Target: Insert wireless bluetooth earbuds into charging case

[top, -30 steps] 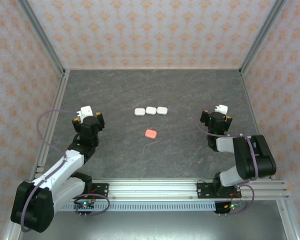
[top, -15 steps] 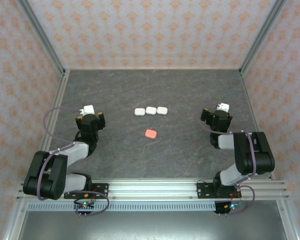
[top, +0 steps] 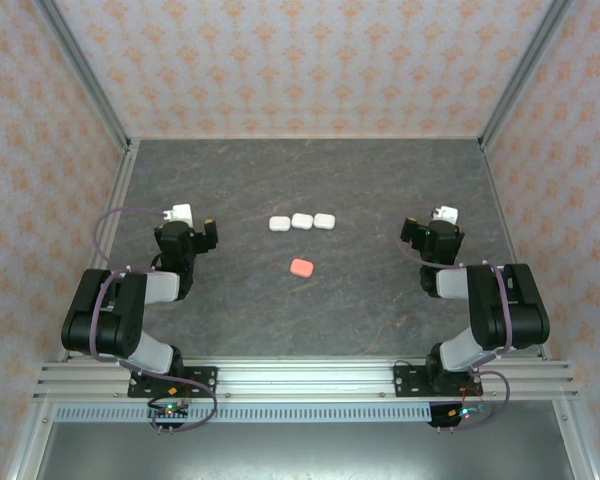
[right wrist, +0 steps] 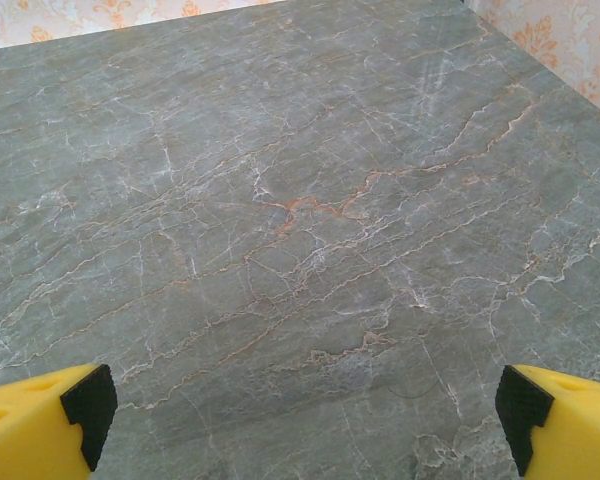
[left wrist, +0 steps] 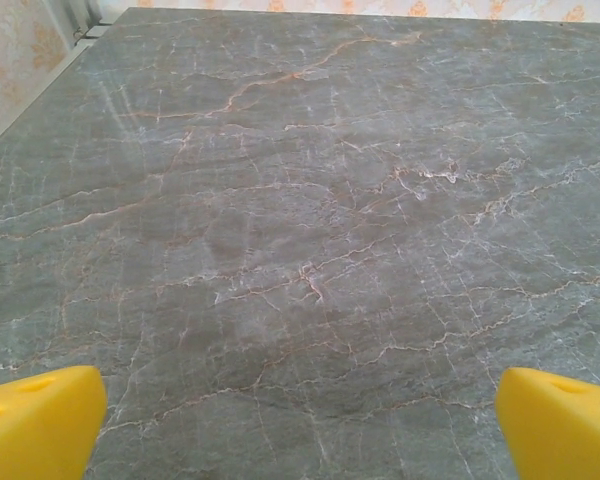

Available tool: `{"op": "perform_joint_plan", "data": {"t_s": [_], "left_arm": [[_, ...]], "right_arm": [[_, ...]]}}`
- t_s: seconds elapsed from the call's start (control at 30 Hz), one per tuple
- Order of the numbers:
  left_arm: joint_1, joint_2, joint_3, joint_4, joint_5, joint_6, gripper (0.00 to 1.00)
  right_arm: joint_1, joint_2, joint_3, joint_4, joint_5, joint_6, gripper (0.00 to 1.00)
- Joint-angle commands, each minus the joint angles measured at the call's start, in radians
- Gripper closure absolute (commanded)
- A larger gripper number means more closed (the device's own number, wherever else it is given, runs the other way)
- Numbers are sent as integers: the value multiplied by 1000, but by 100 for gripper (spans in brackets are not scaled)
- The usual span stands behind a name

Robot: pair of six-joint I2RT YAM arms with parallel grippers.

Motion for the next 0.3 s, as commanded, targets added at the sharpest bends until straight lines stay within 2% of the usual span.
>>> {"op": "perform_joint_plan", "data": {"t_s": [0.0, 0.27], "left_arm": [[-4, -5, 20, 15, 5, 19, 0], [-16, -3, 23, 9, -10, 30, 0]], "right_arm": [[10, -9, 13, 23, 13, 4, 1], [11, -9, 14, 20, 12, 5, 1]]}}
